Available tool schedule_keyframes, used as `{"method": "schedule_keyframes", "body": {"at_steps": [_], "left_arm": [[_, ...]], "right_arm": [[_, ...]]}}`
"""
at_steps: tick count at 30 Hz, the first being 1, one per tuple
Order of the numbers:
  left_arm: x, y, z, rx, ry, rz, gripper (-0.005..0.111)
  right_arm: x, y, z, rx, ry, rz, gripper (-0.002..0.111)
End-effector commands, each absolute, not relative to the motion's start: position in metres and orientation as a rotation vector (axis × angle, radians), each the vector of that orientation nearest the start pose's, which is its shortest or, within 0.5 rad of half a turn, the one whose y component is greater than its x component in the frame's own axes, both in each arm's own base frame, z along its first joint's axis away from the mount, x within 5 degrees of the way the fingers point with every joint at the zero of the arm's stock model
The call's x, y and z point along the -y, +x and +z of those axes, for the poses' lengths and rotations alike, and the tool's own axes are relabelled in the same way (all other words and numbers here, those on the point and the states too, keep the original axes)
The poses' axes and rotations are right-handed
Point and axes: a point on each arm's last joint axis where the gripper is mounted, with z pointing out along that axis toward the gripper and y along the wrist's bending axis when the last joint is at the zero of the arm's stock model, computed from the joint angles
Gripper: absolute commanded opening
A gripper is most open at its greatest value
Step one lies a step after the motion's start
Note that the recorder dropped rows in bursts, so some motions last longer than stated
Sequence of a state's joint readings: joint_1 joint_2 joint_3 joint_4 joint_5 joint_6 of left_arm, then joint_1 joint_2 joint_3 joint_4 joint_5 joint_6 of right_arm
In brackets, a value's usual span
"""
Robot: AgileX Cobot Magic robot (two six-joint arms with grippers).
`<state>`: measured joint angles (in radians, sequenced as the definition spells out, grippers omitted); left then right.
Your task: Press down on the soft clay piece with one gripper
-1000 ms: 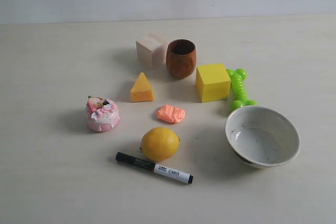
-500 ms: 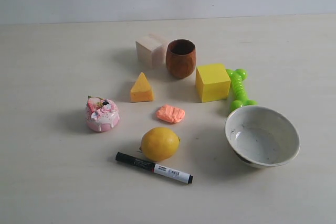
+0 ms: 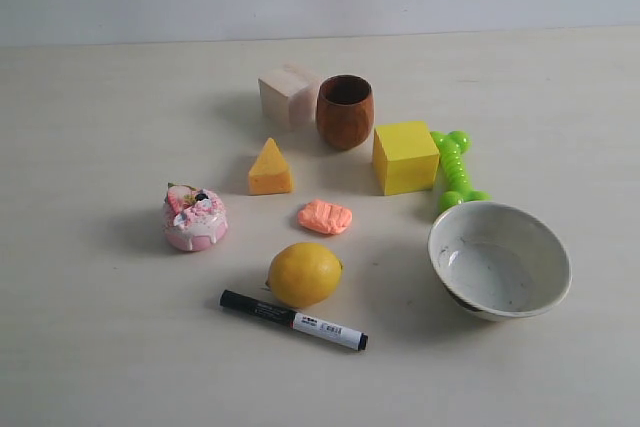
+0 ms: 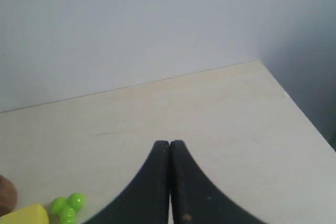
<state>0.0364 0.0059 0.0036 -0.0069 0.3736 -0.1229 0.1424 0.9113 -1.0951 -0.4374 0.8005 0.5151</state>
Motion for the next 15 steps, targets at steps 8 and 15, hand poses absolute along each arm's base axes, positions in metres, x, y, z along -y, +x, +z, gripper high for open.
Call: {"method": "schedule_keyframes", "body": {"at_steps": [8, 15], "left_arm": [[-0.001, 0.053, 0.180, -1.843, -0.148, -0.073, 0.000], [-0.001, 0.053, 0.180, -1.843, -0.148, -0.073, 0.000]], "right_arm": [[0.029, 0.113, 0.335, -1.863, 0.353, -0.143, 0.000], [0.023, 0.092, 0.293, -1.814, 0.327, -0.102, 0.000]]}}
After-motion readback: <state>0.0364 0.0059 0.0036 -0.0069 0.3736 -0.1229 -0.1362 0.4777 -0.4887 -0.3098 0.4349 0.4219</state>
